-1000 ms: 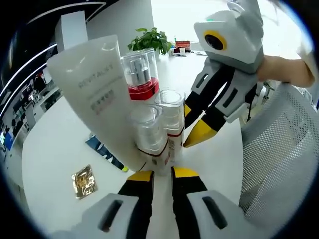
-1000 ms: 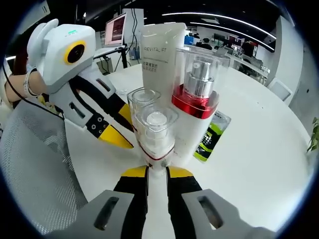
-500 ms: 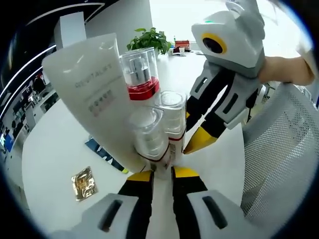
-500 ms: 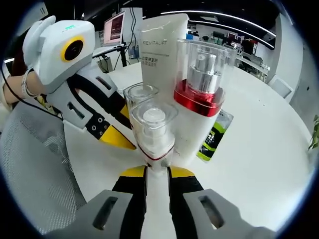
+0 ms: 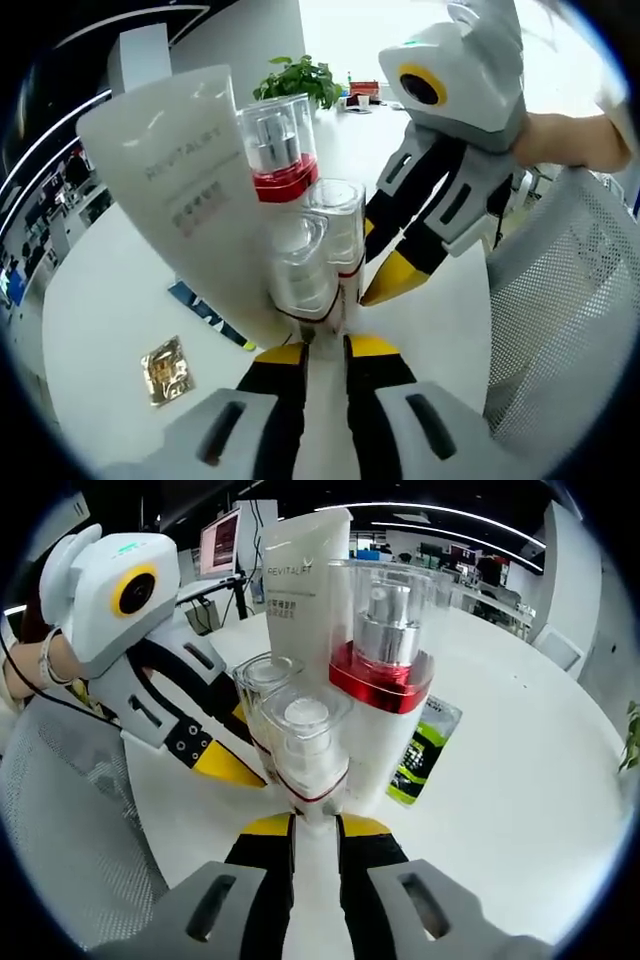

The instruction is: Arrange the skincare products in the storage area until every visible bottle or jar stands upright without overlapping.

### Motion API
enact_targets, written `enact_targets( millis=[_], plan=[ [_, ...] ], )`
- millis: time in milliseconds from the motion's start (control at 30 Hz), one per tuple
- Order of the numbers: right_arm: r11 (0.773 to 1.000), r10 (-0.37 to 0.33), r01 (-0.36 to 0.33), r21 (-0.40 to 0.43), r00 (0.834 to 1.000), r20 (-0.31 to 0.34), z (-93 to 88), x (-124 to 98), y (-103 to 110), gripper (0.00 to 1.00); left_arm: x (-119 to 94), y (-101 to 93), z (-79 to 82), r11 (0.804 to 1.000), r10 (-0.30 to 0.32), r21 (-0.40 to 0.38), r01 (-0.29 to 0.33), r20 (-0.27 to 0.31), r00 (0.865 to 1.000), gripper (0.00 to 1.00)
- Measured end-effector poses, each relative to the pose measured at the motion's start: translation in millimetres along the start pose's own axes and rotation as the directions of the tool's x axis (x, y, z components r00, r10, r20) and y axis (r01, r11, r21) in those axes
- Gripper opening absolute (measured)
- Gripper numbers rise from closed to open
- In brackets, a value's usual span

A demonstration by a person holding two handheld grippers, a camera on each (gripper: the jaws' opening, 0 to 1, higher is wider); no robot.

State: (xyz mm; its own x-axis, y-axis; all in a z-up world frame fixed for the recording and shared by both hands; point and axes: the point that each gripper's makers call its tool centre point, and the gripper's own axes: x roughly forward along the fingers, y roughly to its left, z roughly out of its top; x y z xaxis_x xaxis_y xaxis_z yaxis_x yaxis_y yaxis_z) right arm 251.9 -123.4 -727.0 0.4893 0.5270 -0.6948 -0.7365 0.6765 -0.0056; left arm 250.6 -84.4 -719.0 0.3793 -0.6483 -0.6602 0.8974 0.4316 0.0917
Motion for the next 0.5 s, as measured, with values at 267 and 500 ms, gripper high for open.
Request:
enact_targets(
  millis=[267,500],
  plan=[
    [1.000,-0.002,0.002,0.006,1.000,0.002,1.3,1.4,-3.2,0.16,0.9,0.6,-0.7,1.000,0.000,0.003,0.000,-0.004,1.000,0.09],
    [1.000,-0.003,0.003,0.004,1.000,-0.001,0.2,1.1,-3.6,0.15,2.3,0.6,-0.8,1.000,0.001,0.002,-0.001,-0.004,1.000,0.09]
  ],
)
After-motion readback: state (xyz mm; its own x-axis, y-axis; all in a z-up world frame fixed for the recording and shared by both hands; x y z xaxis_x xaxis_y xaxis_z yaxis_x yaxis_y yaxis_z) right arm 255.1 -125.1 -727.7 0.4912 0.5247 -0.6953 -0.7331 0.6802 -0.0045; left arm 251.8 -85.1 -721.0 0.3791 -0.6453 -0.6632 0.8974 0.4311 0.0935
